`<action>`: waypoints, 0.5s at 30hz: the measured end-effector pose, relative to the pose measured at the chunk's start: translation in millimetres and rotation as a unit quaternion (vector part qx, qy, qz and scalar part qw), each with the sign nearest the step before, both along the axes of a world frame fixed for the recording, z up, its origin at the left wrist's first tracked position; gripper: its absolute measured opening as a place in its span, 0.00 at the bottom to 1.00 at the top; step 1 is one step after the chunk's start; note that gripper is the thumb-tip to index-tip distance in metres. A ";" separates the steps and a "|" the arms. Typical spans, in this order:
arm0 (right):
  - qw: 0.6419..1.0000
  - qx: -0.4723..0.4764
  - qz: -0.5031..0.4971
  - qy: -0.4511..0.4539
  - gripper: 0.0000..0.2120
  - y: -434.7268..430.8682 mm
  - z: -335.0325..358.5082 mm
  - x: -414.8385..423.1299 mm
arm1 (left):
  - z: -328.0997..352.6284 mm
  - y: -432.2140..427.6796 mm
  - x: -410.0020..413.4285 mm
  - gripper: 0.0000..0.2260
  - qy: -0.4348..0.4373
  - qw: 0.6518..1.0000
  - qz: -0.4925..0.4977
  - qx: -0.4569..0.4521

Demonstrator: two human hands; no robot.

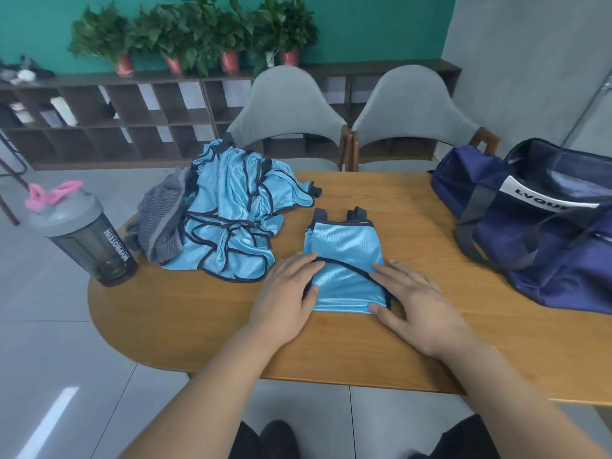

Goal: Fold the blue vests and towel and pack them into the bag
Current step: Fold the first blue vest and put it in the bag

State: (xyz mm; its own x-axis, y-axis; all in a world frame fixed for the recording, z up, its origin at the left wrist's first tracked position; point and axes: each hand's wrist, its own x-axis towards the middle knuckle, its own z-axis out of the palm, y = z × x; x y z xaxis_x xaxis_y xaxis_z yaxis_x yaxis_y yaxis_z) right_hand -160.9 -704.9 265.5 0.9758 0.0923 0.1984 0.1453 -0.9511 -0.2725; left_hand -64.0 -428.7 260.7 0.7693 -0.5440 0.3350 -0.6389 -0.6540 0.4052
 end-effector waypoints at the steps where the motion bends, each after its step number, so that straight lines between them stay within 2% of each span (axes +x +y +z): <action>1: 1.000 0.004 -0.003 -0.009 0.33 -0.2 -1.5 -0.4 | 0.9 -0.4 -2.6 0.18 -0.021 1.000 -0.006 -0.014; 3: 0.999 0.024 0.000 -0.038 0.30 -1.1 -3.6 -1.3 | 1.7 1.2 -6.5 0.15 -0.053 0.997 -0.036 -0.041; 8: 0.990 0.096 0.028 -0.097 0.15 -2.0 -7.2 -6.0 | 0.1 15.6 -7.2 0.14 -0.005 0.997 -0.075 -0.016; 12: 0.991 0.091 0.017 -0.092 0.12 -3.3 -11.4 -5.4 | -3.5 21.0 -2.7 0.12 0.007 0.997 -0.053 -0.047; 15: 0.991 0.086 0.027 -0.101 0.12 -3.2 -12.6 -4.1 | -3.7 20.2 -6.3 0.13 -0.011 0.999 -0.040 -0.034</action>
State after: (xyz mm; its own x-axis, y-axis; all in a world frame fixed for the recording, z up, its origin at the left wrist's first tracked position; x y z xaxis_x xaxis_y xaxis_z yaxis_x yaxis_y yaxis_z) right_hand -165.0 -708.1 252.9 0.9089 0.0923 0.4067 0.2637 -0.8827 -0.3890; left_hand -70.3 -408.6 256.9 0.7168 -0.5787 0.3890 -0.6967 -0.5722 0.4327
